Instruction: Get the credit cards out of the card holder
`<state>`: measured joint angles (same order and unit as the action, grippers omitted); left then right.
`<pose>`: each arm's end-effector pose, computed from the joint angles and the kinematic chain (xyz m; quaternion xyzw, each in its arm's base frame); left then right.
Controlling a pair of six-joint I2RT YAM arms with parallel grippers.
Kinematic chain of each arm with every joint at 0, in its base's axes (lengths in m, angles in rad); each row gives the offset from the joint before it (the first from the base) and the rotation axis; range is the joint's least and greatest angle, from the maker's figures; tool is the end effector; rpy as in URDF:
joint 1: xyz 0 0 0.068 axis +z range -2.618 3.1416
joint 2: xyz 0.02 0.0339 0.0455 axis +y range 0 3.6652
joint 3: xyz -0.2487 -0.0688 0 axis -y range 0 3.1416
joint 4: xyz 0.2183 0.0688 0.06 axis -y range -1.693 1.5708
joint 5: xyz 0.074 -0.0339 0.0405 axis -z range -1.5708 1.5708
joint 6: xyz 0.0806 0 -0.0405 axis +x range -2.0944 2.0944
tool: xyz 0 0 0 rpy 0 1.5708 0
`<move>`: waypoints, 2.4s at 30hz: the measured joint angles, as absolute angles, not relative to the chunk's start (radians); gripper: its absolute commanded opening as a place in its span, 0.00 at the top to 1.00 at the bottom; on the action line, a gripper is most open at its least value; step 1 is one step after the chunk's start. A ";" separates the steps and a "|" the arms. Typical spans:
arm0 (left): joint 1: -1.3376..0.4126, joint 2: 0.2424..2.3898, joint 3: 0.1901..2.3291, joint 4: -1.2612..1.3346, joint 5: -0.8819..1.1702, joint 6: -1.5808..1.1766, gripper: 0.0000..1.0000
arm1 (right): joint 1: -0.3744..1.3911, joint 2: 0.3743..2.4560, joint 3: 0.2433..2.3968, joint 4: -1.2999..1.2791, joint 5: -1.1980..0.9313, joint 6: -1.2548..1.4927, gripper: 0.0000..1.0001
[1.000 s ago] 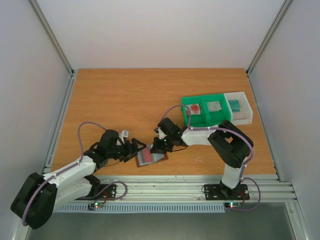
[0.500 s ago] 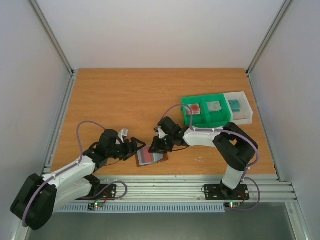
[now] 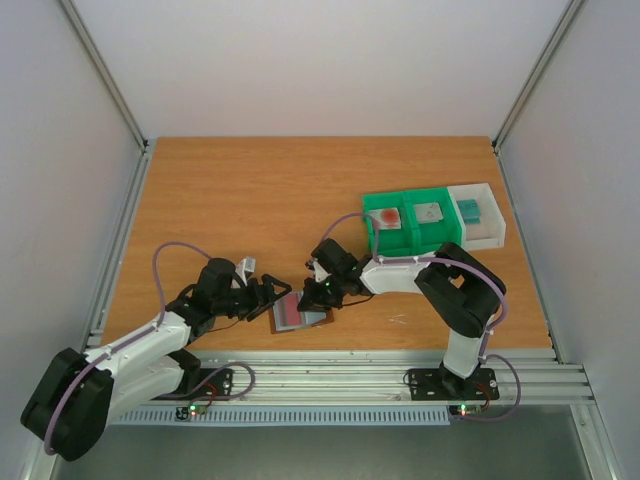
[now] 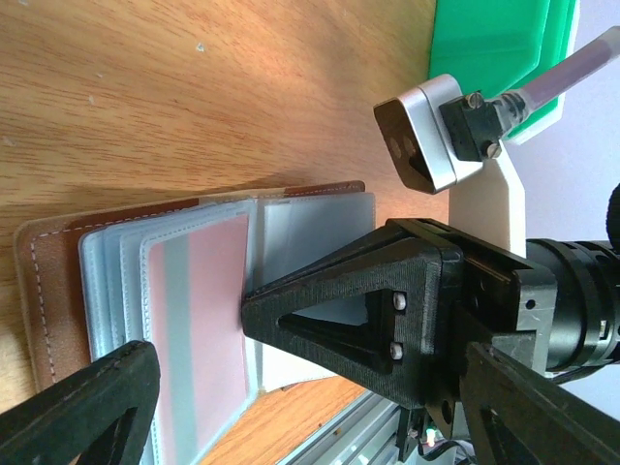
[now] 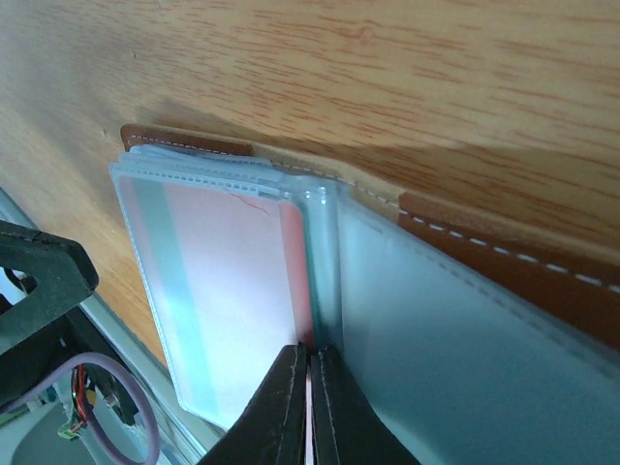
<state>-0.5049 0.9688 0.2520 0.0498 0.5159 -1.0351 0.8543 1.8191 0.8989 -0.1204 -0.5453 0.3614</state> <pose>0.1526 -0.1298 0.1311 -0.1204 0.8687 -0.4587 0.1434 0.1874 0.2788 0.0939 -0.2952 0.8841 0.3574 0.0587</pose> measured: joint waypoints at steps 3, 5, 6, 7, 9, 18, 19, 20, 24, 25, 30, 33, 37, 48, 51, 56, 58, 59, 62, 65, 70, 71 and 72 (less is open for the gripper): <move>-0.505 0.969 0.252 0.052 0.516 -1.035 0.14 | 0.854 1.819 0.890 -0.105 -0.544 0.364 0.95; -0.505 0.971 0.252 0.056 0.516 -1.034 0.14 | 0.854 1.819 0.885 -0.094 -0.544 0.366 0.95; -0.504 0.976 0.252 0.060 0.516 -1.032 0.14 | 0.854 1.819 0.883 -0.091 -0.545 0.366 0.95; -0.504 0.982 0.252 0.063 0.516 -1.031 0.14 | 0.855 1.819 0.882 -0.088 -0.545 0.367 0.95; -0.504 0.998 0.252 0.066 0.516 -1.029 0.15 | 0.855 1.819 0.881 -0.083 -0.545 0.367 0.95; -0.504 1.022 0.252 0.073 0.516 -1.020 0.14 | 0.855 1.819 0.877 -0.075 -0.546 0.368 0.95; -0.504 1.023 0.252 0.073 0.516 -1.020 0.15 | 0.855 1.819 0.877 -0.074 -0.546 0.368 0.95; -0.504 1.023 0.252 0.074 0.516 -1.020 0.15 | 0.855 1.819 0.877 -0.074 -0.546 0.368 0.95; -0.504 1.037 0.252 0.080 0.516 -1.019 0.15 | 0.855 1.819 0.874 -0.068 -0.547 0.370 0.96; -0.504 1.039 0.252 0.080 0.516 -1.019 0.14 | 0.855 1.819 0.873 -0.067 -0.548 0.371 0.96; -0.504 1.052 0.252 0.095 0.516 -1.020 0.15 | 0.855 1.819 0.869 -0.056 -0.550 0.377 0.96; -0.504 1.064 0.252 0.109 0.517 -1.020 0.15 | 0.855 1.819 0.866 -0.051 -0.550 0.379 0.96; -0.504 1.080 0.252 0.119 0.516 -1.021 0.15 | 0.855 1.819 0.863 -0.044 -0.551 0.383 0.96; -0.503 1.099 0.252 0.133 0.517 -1.023 0.16 | 0.855 1.819 0.857 -0.029 -0.554 0.388 0.96; -0.503 1.098 0.252 0.136 0.521 -1.031 0.17 | 0.855 1.819 0.852 -0.021 -0.556 0.389 0.96; -0.499 1.069 0.252 0.146 0.533 -1.058 0.17 | 0.855 1.819 0.844 -0.003 -0.559 0.393 0.96; -0.499 1.050 0.252 0.155 0.540 -1.071 0.17 | 0.855 1.819 0.838 0.012 -0.562 0.397 0.96; -0.499 1.042 0.252 0.160 0.545 -1.076 0.18 | 0.855 1.819 0.835 0.019 -0.564 0.401 0.95; -0.500 1.033 0.252 0.177 0.556 -1.095 0.18 | 0.855 1.819 0.825 0.046 -0.570 0.410 0.95; -0.500 1.040 0.247 0.212 0.567 -1.118 0.18 | 0.855 1.821 0.815 0.071 -0.576 0.419 0.94; -0.513 1.077 0.244 0.273 0.585 -1.153 0.19 | 0.855 1.830 0.795 0.138 -0.593 0.438 0.93; -0.516 1.084 0.244 0.281 0.588 -1.159 0.19 | 0.855 1.830 0.788 0.155 -0.596 0.442 0.92; -0.520 1.092 0.244 0.293 0.590 -1.165 0.19 | 0.855 1.830 0.778 0.177 -0.596 0.447 0.92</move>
